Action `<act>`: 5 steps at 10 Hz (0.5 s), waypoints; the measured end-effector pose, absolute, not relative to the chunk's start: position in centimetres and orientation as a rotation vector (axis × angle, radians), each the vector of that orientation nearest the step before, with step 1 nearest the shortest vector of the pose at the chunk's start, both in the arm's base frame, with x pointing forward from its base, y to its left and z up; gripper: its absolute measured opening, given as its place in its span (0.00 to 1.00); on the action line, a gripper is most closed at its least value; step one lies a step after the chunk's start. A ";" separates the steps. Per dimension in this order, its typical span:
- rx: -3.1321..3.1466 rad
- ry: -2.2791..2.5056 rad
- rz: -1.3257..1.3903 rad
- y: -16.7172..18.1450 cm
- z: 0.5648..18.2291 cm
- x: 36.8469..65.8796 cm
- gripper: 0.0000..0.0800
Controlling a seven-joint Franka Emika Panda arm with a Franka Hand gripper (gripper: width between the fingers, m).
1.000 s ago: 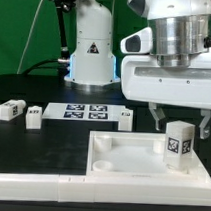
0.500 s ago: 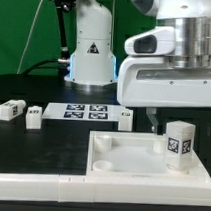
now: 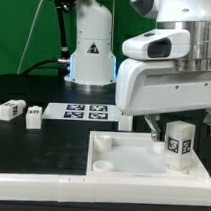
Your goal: Assemble one leg
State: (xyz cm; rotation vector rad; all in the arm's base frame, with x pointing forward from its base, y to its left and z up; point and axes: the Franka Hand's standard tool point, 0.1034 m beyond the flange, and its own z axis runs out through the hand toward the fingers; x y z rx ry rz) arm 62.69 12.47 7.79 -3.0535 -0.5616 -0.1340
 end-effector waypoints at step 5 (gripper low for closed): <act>-3.053 -0.542 -0.134 12.4 7.8 62.7 0.49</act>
Offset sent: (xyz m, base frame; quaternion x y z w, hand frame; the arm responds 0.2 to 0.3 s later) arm 0.0000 0.0000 0.0000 0.0000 0.0000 0.0000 1.0000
